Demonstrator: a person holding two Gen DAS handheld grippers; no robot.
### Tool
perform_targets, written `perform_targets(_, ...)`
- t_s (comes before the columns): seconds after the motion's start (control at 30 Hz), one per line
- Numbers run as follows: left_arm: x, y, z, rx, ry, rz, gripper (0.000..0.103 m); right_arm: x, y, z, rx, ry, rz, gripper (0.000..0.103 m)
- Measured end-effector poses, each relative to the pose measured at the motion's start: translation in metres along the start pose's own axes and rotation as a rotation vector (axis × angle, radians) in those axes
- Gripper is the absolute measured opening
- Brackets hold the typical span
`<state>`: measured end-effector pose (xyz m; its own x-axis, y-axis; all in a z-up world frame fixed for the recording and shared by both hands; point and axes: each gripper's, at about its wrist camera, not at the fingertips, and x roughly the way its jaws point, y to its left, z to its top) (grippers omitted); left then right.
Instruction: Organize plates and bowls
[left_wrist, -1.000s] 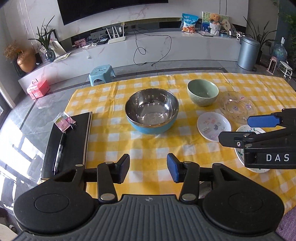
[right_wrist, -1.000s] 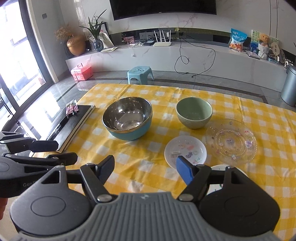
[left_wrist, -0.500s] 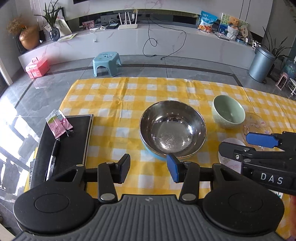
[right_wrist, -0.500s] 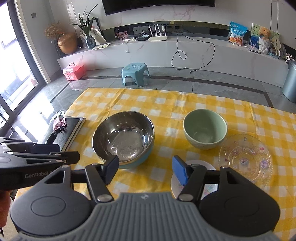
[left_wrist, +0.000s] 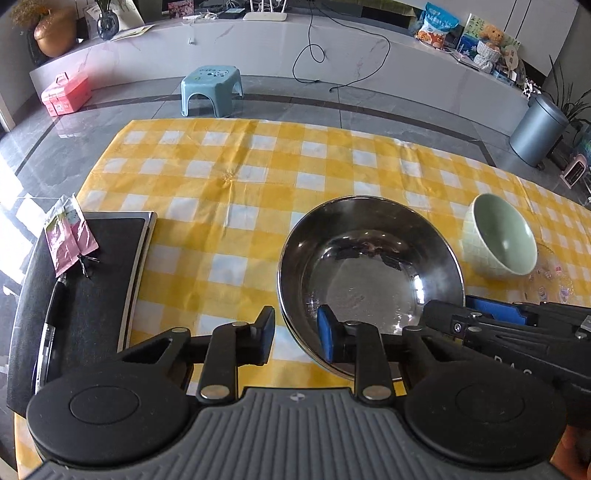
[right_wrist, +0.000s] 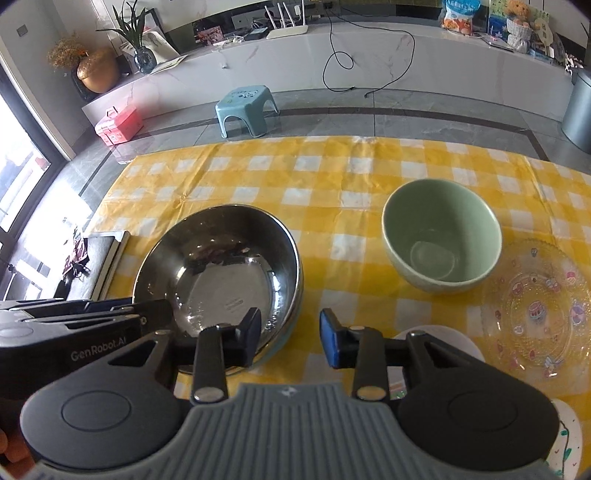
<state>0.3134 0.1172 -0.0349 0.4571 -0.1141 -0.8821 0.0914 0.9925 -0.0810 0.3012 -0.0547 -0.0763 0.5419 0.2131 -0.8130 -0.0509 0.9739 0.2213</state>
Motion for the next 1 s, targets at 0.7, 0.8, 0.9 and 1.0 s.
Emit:
perform_targets(0.7, -0.031, -0.009, -0.014, 0.019, -0.003, 0.015, 0.013, -0.012, 0.002, -0.015, 0.029, 0.012, 0.026, 0.013)
perform_targets(0.8, -0.055, -0.014, -0.026, 0.034, -0.02, 0.031, 0.012, -0.033, 0.002, -0.029, 0.036, 0.01, 0.048, 0.013)
perform_targets(0.9, -0.08, -0.022, -0.04, 0.055, -0.032, 0.052, 0.012, -0.06, 0.004, -0.045, 0.025, -0.005, 0.058, 0.013)
perform_targets(1.0, -0.101, -0.028, -0.052, 0.07, -0.022, 0.059, 0.012, -0.086, 0.004, -0.06, 0.014, -0.006, 0.079, 0.013)
